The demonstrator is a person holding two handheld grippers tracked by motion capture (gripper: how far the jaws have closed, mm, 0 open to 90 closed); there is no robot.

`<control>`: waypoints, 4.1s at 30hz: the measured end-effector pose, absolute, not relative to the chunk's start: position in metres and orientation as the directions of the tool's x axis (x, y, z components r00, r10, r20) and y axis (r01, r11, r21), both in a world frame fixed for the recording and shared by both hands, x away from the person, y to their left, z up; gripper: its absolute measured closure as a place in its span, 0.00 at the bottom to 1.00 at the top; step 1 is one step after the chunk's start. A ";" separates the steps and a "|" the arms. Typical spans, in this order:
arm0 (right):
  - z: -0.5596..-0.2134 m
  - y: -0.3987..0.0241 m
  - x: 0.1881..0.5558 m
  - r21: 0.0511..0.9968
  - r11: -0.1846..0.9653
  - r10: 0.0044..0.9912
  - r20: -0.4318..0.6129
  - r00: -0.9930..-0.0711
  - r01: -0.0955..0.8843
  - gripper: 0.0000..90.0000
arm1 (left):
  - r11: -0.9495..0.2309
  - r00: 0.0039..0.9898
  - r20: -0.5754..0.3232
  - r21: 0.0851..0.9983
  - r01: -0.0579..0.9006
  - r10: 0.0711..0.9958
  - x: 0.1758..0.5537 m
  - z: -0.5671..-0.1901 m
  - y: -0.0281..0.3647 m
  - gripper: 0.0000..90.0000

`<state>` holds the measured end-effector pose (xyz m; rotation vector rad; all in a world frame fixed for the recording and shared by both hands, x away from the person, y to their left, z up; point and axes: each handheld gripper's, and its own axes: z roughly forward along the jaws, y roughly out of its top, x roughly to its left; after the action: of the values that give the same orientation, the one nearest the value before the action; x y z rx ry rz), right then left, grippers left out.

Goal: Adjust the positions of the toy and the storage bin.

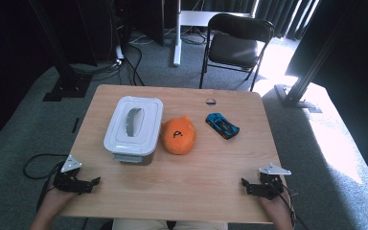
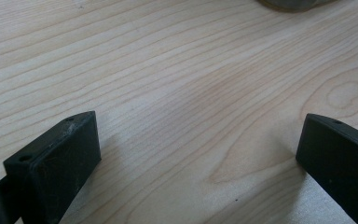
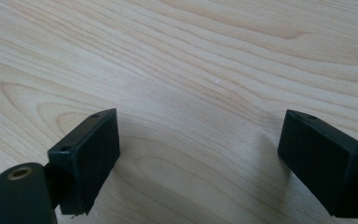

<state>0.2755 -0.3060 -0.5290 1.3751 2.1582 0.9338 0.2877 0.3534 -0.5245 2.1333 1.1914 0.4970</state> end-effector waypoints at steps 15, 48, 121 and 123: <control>-0.525 -0.305 0.274 0.698 0.308 0.899 0.008 -0.437 0.646 0.14 | -0.377 0.504 0.018 0.686 0.622 0.864 0.289 -0.524 0.347 0.00; -0.491 -0.286 0.329 0.708 0.337 0.893 -0.032 -0.449 0.620 0.15 | -0.384 0.517 0.014 0.688 0.616 0.856 0.289 -0.525 0.346 0.00; -0.482 -0.213 0.516 0.602 0.493 0.821 -0.082 -0.565 0.629 0.15 | -0.384 0.515 0.016 0.686 0.618 0.857 0.289 -0.524 0.346 0.00; -0.485 -0.213 0.519 0.600 0.488 0.823 -0.076 -0.562 0.634 0.15 | -0.384 0.515 0.016 0.686 0.618 0.857 0.289 -0.524 0.346 0.00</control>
<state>0.5193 -0.2130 -0.4846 1.2206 2.3842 0.7448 0.2887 0.3458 -0.5244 2.1323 1.1974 0.4948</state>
